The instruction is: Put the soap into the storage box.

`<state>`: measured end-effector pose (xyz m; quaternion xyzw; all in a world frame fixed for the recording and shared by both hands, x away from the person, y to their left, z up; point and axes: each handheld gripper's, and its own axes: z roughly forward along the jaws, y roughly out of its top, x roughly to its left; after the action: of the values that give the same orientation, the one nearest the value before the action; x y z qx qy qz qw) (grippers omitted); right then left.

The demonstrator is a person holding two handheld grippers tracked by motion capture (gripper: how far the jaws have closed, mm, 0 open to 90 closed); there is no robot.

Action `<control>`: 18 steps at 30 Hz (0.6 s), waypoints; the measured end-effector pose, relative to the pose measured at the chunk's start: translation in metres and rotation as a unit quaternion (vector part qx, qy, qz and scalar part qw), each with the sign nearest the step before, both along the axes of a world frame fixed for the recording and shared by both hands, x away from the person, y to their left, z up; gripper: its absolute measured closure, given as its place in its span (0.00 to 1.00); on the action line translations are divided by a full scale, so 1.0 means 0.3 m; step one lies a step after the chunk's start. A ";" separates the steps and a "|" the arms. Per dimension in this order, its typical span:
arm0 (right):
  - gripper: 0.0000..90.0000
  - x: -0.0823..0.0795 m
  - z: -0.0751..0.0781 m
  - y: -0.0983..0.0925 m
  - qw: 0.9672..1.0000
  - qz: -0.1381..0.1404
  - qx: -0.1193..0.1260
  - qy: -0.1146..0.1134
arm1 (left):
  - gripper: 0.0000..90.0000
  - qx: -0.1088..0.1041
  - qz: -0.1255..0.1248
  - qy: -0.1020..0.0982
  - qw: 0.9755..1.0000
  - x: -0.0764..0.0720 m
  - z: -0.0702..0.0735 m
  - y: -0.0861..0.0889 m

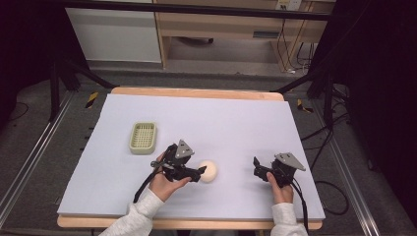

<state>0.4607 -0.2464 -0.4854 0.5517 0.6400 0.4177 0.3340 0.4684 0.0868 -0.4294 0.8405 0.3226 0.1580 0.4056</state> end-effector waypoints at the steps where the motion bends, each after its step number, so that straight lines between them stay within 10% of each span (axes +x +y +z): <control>1: 0.03 0.000 0.000 0.000 1.000 0.000 0.000 0.000 | 0.22 0.000 -0.001 0.001 1.000 0.000 -0.001 -0.003; 18: 0.03 0.001 0.000 0.000 1.000 0.001 0.001 0.001 | 0.20 0.011 -0.011 0.014 1.000 0.005 -0.028 -0.048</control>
<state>0.4609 -0.2465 -0.4855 0.5518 0.6402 0.4180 0.3331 0.4700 0.0725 -0.4379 0.8504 0.3168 0.1453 0.3940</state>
